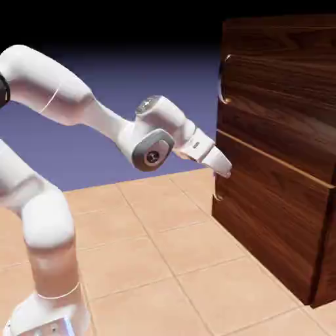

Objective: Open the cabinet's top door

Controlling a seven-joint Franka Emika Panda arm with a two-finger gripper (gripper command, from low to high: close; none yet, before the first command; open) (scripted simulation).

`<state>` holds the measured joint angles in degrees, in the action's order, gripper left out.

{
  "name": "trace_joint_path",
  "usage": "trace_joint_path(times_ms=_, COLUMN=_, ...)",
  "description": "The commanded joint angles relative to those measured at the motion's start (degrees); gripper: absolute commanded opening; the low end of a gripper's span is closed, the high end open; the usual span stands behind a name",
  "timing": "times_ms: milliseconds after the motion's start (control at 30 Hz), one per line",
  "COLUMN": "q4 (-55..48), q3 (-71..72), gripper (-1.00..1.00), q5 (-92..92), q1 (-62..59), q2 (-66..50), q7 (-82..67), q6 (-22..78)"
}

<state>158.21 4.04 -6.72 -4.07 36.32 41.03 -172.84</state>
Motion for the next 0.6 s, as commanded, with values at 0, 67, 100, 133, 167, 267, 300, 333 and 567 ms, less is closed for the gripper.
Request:
trace_joint_path(times_ms=0, q4=-1.04, q3=1.5, gripper=0.0, q5=-2.5, q1=-1.77, q2=1.36, q7=-0.53, q6=0.43)
trace_joint_path(times_ms=67, q4=-3.1, q3=4.49, gripper=0.0, q5=-7.48, q1=-5.3, q2=4.07, q7=-1.59, q6=1.3)
trace_joint_path(times_ms=100, q4=-4.14, q3=5.99, gripper=0.0, q5=-9.97, q1=-7.06, q2=5.43, q7=-2.12, q6=1.73)
trace_joint_path(times_ms=133, q4=-5.17, q3=7.48, gripper=0.0, q5=-12.46, q1=-8.83, q2=6.78, q7=-2.65, q6=2.16)
trace_joint_path(times_ms=167, q4=-6.2, q3=8.98, gripper=0.0, q5=-14.96, q1=-10.59, q2=8.14, q7=-3.17, q6=2.59)
trace_joint_path(times_ms=267, q4=-9.31, q3=13.46, gripper=0.0, q5=-22.43, q1=-15.89, q2=12.2, q7=-4.76, q6=3.89)
trace_joint_path(times_ms=300, q4=-10.34, q3=14.96, gripper=0.0, q5=-24.93, q1=-17.65, q2=13.56, q7=-5.29, q6=4.32)
trace_joint_path(times_ms=333, q4=-11.37, q3=16.46, gripper=0.0, q5=-27.42, q1=-19.42, q2=14.92, q7=-5.82, q6=4.75)
trace_joint_path(times_ms=567, q4=-18.61, q3=26.93, gripper=0.0, q5=-44.86, q1=-31.77, q2=24.41, q7=-9.52, q6=7.78)
